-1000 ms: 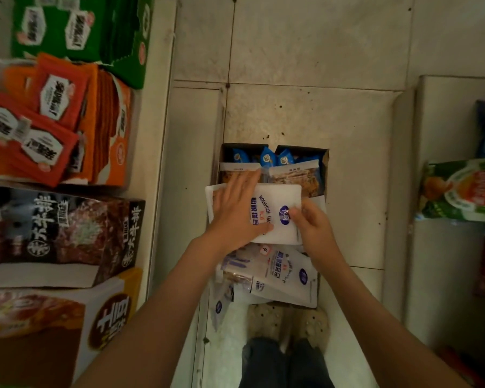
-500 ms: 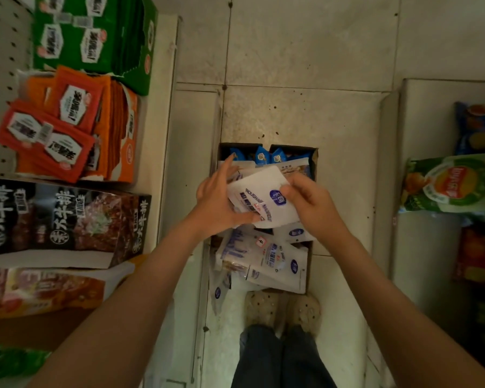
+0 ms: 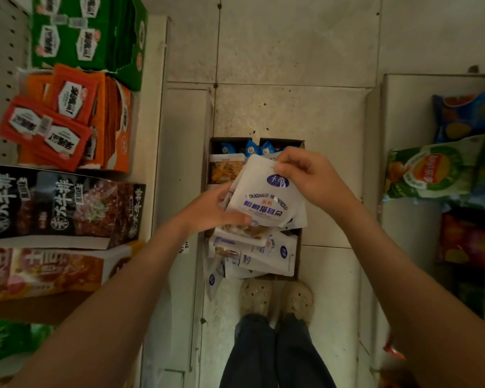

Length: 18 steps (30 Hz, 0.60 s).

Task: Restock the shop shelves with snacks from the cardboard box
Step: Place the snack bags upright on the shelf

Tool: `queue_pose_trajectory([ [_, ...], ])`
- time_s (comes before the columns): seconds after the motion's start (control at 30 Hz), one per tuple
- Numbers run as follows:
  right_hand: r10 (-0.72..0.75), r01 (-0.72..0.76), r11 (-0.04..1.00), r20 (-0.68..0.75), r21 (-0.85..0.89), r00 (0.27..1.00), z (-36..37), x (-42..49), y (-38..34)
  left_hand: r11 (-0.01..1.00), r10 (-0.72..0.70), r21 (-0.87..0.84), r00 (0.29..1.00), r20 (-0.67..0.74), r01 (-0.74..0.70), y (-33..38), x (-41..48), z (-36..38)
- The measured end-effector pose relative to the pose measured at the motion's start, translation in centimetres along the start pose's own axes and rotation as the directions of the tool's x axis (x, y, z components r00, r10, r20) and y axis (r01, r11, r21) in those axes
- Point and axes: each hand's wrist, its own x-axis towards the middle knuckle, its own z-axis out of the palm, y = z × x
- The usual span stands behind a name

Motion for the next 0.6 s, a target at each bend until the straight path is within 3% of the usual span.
queue_pose_trajectory([
  [0.17,0.006,-0.005,0.998,-0.004,0.055,1.0,0.1,0.0,-0.1,0.98,0.046,-0.191,0.996,-0.082,-0.061,-1.3,-0.5,1.6],
  [0.4,0.061,-0.052,0.983,-0.046,0.174,0.997,0.8,-0.5,1.8,0.967,0.051,-0.24,0.986,-0.159,-0.088,-2.2,-2.0,2.2],
  [0.5,0.255,-0.205,0.938,-0.155,0.279,0.954,2.0,-1.6,4.5,0.96,0.002,-0.272,0.974,-0.229,-0.065,-3.2,-2.5,2.2],
  [0.6,0.556,-0.486,0.822,-0.237,0.296,0.797,4.2,-3.5,7.6,0.95,-0.027,-0.305,0.958,-0.285,-0.064,-4.1,-2.7,2.4],
])
